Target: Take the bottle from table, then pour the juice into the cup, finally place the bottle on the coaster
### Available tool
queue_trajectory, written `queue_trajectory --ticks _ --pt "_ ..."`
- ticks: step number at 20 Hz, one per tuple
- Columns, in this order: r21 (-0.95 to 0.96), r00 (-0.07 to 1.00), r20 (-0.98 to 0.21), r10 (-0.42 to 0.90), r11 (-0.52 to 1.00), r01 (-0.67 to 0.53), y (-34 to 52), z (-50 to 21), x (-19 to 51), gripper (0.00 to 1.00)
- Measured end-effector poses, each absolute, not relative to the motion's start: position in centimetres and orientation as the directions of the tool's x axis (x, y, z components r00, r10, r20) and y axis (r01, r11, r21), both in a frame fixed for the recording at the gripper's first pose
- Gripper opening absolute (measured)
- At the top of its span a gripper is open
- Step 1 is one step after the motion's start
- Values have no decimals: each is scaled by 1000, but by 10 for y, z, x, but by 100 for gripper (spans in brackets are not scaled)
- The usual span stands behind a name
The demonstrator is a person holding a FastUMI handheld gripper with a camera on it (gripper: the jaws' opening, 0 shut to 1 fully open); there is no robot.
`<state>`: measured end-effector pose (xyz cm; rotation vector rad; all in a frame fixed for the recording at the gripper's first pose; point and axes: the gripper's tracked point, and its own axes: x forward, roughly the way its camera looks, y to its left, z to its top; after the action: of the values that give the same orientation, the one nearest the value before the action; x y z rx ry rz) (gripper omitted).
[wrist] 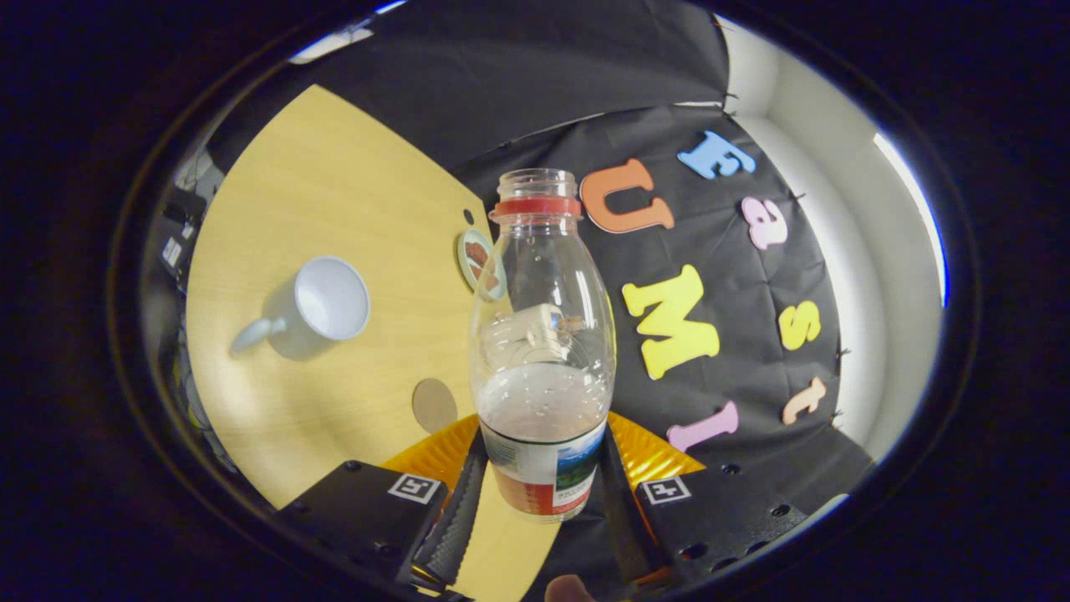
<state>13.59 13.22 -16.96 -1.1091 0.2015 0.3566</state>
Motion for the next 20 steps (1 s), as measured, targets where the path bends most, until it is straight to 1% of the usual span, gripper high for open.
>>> queue_trajectory --ticks 3,6,8,14,20 --pt "-711 917 -332 222 579 -398 123 -152 124 73" --pt "-511 910 -314 272 759 -403 108 -137 114 73" --pt "-380 915 -288 283 843 -381 89 -127 110 73" --pt "-195 944 -201 262 933 -301 43 -105 117 73" --pt "-17 928 -161 336 939 -343 60 -99 133 72"
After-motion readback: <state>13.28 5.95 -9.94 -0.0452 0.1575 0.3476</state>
